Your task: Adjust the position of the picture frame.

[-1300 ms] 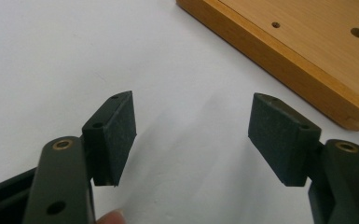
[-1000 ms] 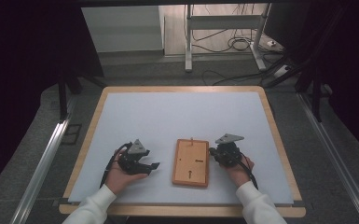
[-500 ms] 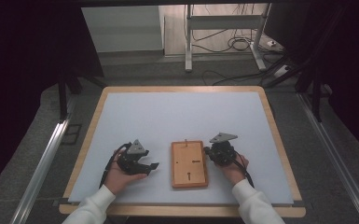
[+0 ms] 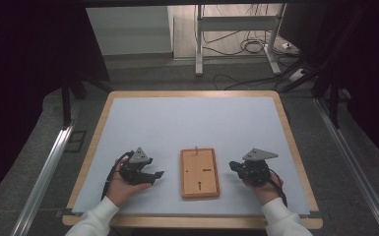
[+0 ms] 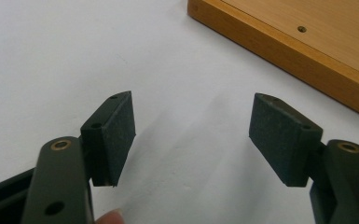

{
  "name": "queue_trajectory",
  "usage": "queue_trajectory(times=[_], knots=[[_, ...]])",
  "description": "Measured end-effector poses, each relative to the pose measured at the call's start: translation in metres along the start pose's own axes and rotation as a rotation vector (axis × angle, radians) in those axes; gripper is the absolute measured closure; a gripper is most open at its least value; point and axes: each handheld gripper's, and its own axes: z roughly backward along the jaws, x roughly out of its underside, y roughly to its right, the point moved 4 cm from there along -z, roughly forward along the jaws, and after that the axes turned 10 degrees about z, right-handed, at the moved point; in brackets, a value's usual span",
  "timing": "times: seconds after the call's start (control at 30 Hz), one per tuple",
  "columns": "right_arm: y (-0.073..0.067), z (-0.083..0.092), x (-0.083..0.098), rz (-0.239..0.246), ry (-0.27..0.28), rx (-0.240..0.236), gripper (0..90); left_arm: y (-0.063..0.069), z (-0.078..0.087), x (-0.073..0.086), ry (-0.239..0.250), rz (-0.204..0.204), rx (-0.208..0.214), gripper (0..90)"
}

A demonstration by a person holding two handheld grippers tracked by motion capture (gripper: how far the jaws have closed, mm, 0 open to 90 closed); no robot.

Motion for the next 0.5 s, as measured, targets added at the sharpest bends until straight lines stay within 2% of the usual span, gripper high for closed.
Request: queue_trajectory(times=[0.13,0.23,0.3,0.33,0.5], knots=[[0.005,0.009,0.011,-0.015,-0.005,0.004,79.2,0.0,-0.002,0.001,-0.007,-0.004,0.004,31.1],[0.008,0.014,0.019,-0.04,-0.009,0.027,62.1,0.0,-0.003,0.001,-0.01,-0.005,0.007,31.1],[0.01,0.016,0.021,-0.049,-0.005,0.037,58.5,0.0,-0.003,0.001,-0.008,-0.004,0.007,31.0],[0.013,0.02,0.023,-0.074,0.008,0.049,50.6,-0.001,-0.003,0.001,-0.007,-0.002,0.005,31.0],[0.015,0.02,0.023,-0.088,0.022,0.062,43.3,-0.002,-0.002,0.001,-0.007,-0.001,0.005,31.1]])
